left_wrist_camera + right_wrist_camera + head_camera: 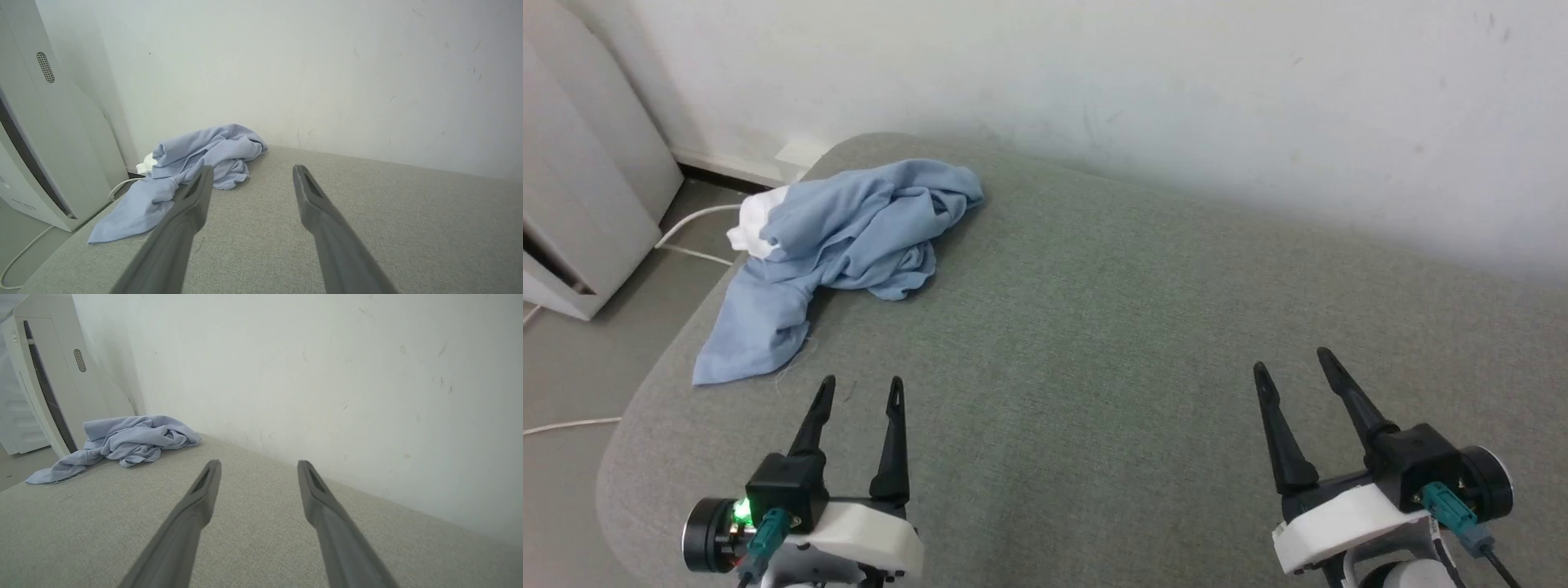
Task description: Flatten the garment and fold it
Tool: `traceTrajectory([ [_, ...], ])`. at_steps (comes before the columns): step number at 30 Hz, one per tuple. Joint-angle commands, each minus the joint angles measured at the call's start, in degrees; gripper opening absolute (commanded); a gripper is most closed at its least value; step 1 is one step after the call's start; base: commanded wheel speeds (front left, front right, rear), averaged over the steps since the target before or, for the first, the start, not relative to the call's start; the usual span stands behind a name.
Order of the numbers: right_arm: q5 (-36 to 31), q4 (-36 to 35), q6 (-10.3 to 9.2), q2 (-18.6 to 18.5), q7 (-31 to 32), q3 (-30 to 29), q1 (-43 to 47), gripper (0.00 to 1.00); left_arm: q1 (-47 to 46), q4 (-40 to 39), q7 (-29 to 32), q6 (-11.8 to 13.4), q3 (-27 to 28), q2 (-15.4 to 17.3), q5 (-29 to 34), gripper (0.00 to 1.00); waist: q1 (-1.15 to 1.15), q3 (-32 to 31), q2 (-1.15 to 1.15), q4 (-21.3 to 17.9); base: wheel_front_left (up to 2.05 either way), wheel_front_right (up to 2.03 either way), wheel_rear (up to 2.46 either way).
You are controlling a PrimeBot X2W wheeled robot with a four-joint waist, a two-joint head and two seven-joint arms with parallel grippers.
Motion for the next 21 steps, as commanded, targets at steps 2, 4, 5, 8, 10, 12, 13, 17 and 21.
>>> traceTrajectory([
  [2,-0.24,0.30,0.26,-0.04,-0.73,0.48,-0.28,1.00,0.55,0.15,-0.74,0.44,-0.25,-0.04,-0.44,1.00,0.00,0.02,0.00,1.17,0.00,0.00,0.00],
  [4,-0.26,0.34,0.27,-0.05,-0.84,0.59,-0.28,1.00,0.55,0.16,-0.86,0.47,-0.31,-0.04,-0.49,1.00,0.00,0.02,0.00,1.47,0.00,0.00,0.00],
  [5,-0.27,0.41,0.27,-0.05,-0.95,0.72,-0.27,1.00,0.56,0.17,-0.97,0.49,-0.39,-0.04,-0.54,1.00,0.00,0.03,0.00,1.78,0.00,0.00,0.00],
  [8,-0.34,0.61,0.28,-0.05,-1.28,0.99,-0.25,1.00,0.59,0.19,-1.30,0.54,-0.57,-0.04,-0.71,1.00,0.00,0.06,0.00,2.75,0.00,0.00,0.00],
  [10,-0.40,0.71,0.29,-0.05,-1.50,1.11,-0.24,1.00,0.62,0.20,-1.53,0.59,-0.68,-0.04,-0.82,1.00,0.00,0.09,0.00,3.41,0.00,0.00,0.00],
  [12,-0.49,0.79,0.29,-0.09,-1.73,1.24,-0.22,1.00,0.66,0.20,-1.75,0.65,-0.82,-0.04,-0.93,1.00,0.00,0.10,0.00,4.07,0.00,0.00,0.00],
  [13,-0.54,0.83,0.29,-0.10,-1.84,1.28,-0.20,1.00,0.69,0.21,-1.87,0.68,-0.88,-0.04,-0.98,1.00,0.00,0.09,0.00,4.41,0.00,0.00,0.00],
  [17,-0.68,1.07,0.31,-0.11,-2.29,1.22,-0.17,1.00,0.77,0.22,-2.32,0.85,-1.09,-0.04,-1.10,1.00,0.00,0.06,0.00,5.61,0.00,0.00,0.00],
  [21,-0.62,1.43,0.32,-0.11,-2.74,0.82,-0.15,1.00,0.86,0.20,-2.77,0.90,-1.24,-0.05,-1.18,1.00,0.00,0.01,0.00,6.67,0.00,0.00,0.00],
])
